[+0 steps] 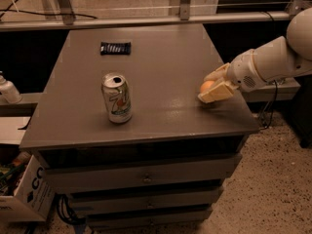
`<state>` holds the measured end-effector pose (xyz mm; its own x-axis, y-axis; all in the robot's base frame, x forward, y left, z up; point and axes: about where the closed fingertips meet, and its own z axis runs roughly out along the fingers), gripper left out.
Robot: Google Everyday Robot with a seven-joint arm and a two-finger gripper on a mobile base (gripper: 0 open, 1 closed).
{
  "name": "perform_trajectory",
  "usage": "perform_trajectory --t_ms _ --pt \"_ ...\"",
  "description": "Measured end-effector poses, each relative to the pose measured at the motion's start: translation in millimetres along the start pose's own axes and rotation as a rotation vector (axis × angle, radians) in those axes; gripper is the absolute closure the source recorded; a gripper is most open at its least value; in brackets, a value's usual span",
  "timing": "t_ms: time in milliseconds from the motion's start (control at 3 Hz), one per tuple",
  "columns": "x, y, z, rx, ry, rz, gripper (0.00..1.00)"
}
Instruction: Pick orange
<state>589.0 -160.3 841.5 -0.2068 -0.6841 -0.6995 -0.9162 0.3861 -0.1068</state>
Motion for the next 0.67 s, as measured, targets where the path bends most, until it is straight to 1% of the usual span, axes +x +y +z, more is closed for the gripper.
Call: perform_trajectory --t_ms 333,667 --pt "-28.7 -3.4 -3.9 -0.006 -0.046 -0.028 1.00" --pt "-68.8 -7.0 -4.9 -0.014 -0.104 -0.062 1.00"
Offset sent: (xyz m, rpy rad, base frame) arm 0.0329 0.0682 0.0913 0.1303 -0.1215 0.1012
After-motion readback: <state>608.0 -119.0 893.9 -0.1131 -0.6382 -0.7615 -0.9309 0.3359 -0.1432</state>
